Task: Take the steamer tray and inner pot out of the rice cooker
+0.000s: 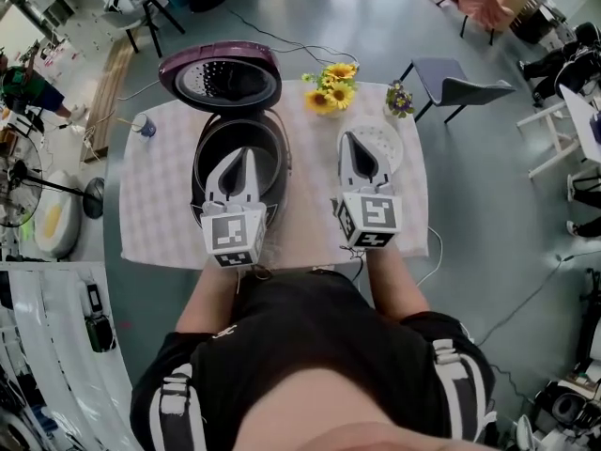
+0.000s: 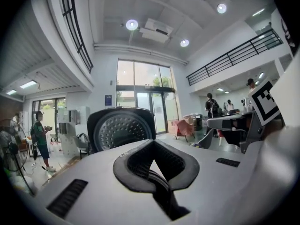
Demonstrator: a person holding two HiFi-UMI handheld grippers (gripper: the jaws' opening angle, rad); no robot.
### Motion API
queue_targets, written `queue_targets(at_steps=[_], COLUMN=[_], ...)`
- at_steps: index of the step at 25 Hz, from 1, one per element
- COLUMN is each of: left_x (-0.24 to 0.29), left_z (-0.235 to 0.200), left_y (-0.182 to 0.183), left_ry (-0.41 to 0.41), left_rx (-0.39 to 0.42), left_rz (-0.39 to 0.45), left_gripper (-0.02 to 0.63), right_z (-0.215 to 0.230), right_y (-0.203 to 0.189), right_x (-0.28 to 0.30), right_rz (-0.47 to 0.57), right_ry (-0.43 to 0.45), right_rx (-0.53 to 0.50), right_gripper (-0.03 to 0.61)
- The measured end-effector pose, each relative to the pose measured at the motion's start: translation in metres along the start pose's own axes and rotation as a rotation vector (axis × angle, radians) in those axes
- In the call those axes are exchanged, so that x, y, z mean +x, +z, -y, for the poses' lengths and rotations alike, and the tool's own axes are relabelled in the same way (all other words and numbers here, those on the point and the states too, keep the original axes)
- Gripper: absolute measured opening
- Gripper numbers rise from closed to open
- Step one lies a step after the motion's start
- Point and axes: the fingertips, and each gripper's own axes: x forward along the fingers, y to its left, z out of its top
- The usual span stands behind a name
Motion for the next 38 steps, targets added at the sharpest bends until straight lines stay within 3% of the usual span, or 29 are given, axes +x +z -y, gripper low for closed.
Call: queue_targets(at_steps=[9,20,26,32,36,37,38], left_x=[-0.020,-0.030,-0.029,-0.034,-0.033,-0.032,-0.030], left_z=[-0.087,-0.192,-0.224,-0.220,-0.217,-0.215,-0.212], left_y=[-0.005,-0.036,-0.046,-0.054,-0.054,-0.054,-0.055], left_ry=[-0.030,-0.084,-0.080,-0.078,-0.138,-0.170,-0.209], left_rx=[-0.007,-0.076,-0.110,-0.114,-0.210,-0.241,-0.276], left_rz=[0.032,-0.003,-0.024,-0.027,-0.038,-0.044,-0.049], left_gripper=[0.003,0.003,0.003,0.005,0.010,0.027,0.070], right_z=[-0.088,-0.174,-0.186,-0.175,-0.172,-0.171,-0.170], right_y=[0.012,0.001,-0.001,-0.005,-0.010,-0.011,-0.012], right_x=[0.028,0.070,0.076,0.072,0.073,0.073,0.074], right_rz=[0.017,-0.012,-0.022,-0.017,-0.048,-0.053,-0.055], right_ry=[-0.019,-0.066,-0.053,-0.051,0.019,0.061,0.107], right_rx=[-0.027,-0.054,-0.045,-0.054,0.008,0.073,0.153], right_gripper=[-0.002,-0.002,-0.002,-0.002,-0.002,0.003,0.137])
